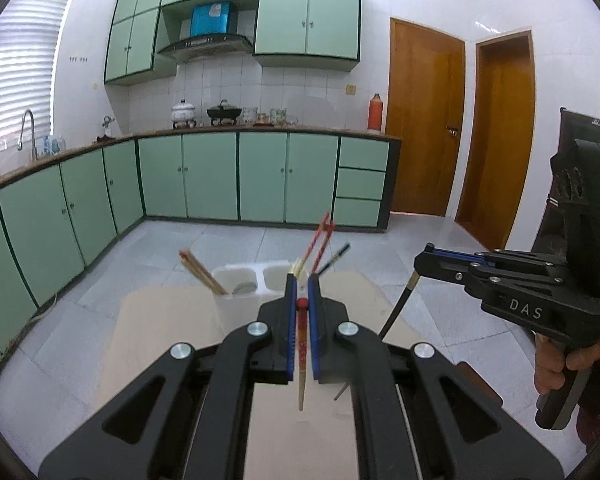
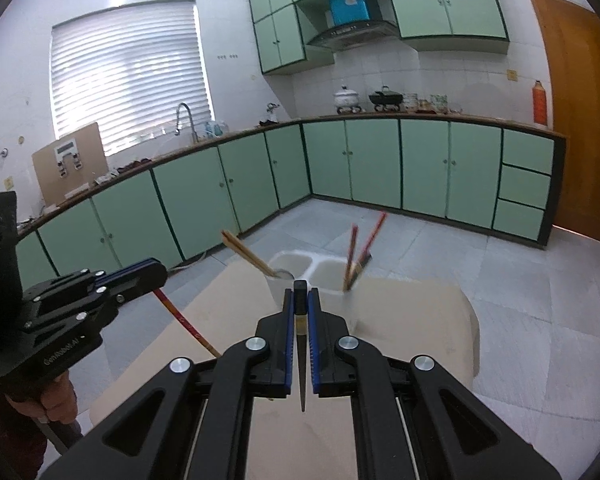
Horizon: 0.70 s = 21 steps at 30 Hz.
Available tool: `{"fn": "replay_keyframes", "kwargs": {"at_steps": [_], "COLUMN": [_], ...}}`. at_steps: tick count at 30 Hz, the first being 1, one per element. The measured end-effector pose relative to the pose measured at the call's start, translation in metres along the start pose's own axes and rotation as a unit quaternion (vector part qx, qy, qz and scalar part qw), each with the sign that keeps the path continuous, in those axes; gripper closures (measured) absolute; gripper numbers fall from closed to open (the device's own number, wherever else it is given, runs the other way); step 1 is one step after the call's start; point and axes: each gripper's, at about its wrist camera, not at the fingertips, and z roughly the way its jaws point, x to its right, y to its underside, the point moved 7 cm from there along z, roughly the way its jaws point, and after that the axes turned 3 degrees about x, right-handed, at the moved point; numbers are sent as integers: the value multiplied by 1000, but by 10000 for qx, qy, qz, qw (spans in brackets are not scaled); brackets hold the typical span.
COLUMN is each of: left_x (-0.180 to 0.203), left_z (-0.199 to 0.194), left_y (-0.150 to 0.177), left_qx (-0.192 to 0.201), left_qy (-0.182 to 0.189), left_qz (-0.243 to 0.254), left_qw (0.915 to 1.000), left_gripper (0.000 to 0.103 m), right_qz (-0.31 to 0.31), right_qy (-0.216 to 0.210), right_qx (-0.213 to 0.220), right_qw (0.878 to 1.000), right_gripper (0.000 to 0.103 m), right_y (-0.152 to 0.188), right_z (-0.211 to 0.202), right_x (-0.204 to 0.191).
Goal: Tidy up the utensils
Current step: 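Carry both chopsticks over the white holder and lower them in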
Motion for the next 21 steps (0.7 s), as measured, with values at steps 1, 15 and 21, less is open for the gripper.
{"fn": "replay_keyframes", "kwargs": {"at_steps": [1,15,21], "left_x": [-1,-16,-19], "left_z": [0,10,35], "left_y": [-6,-111,-144], "left_qx": [59,1061,1433], "left_qy": [-12,-261,-538], "left_qz": [24,170,345], "left_qw": [10000,9939,9876], "left_gripper": [98,98,98], "right_qz": [7,-403,-381], "right_qy": [-43,-73,6], "right_qx": [33,868,1041], "right_qw": [10000,9954,9938], "right_gripper": [97,97,97], "right_y": [-6,-113,-143], "right_z": [1,7,28], "right_x": [-1,-5,7]}}
